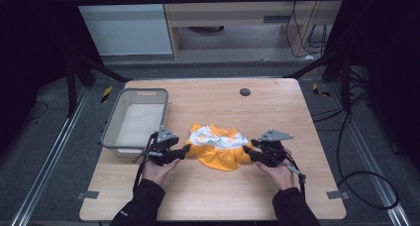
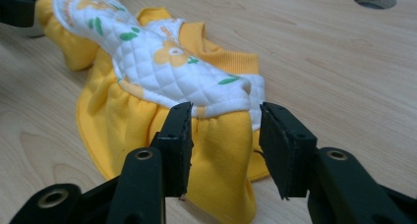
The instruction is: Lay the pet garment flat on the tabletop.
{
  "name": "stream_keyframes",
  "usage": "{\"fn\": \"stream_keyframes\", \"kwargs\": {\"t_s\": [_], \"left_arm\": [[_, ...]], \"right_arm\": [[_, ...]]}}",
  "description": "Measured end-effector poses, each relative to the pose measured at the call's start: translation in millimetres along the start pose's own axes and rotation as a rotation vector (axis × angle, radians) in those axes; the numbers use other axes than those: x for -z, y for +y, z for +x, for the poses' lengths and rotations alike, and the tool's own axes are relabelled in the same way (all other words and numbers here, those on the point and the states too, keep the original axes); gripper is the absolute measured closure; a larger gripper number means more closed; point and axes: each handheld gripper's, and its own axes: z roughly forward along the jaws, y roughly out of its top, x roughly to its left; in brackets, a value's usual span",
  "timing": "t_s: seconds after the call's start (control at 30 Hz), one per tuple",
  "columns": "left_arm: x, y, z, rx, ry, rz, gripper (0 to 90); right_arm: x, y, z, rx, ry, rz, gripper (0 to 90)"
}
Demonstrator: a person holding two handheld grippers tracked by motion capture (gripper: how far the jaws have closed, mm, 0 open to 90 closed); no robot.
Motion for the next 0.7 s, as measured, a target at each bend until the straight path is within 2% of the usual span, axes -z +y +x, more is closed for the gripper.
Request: {"fn": "stream_keyframes", "kwargs": {"t_s": [0.13, 0.2, 0.27, 0.3, 0.37, 0.47, 0.57, 0.7], "left_arm": [[14.5, -11.5, 5.8, -0.007, 0.002, 0.011, 37.8], [19.2, -18.1, 7.1, 0.006, -0.012, 0.013, 36.9], [20.2, -22.1, 6.5, -0.012, -0.005, 0.036, 36.6], [19.2, -23.6, 5.9, -0.027, 0.004, 0.04, 36.5], [17.1, -24.7, 5.6, -0.032, 0.014, 0.043, 36.6], [2.1, -29.3, 4.1, -0.039, 0.02, 0.089, 38.0], [-8.0, -31.5, 1.4, -0.068, 0.036, 0.118, 39.1], [-18.1, -31.3, 2.2, -0.069, 0.051, 0.119, 39.4]], "right_arm": [[15.8, -2.0, -1.9, 0.018, -0.007, -0.032, 49.9], [21.5, -6.9, -2.0, 0.025, -0.003, -0.029, 48.0], [25.2, -14.5, -2.3, 0.037, -0.002, -0.017, 46.8], [26.2, -18.6, -2.3, 0.035, -0.002, -0.005, 46.2], [26.6, -22.7, -3.2, 0.043, -0.004, 0.0, 45.9], [23.6, -35.0, -5.4, 0.034, 0.0, 0.038, 45.8], [17.6, -37.1, -7.0, 0.031, 0.0, 0.053, 46.4], [9.1, -37.4, -6.5, 0.032, 0.007, 0.061, 47.6]]}}
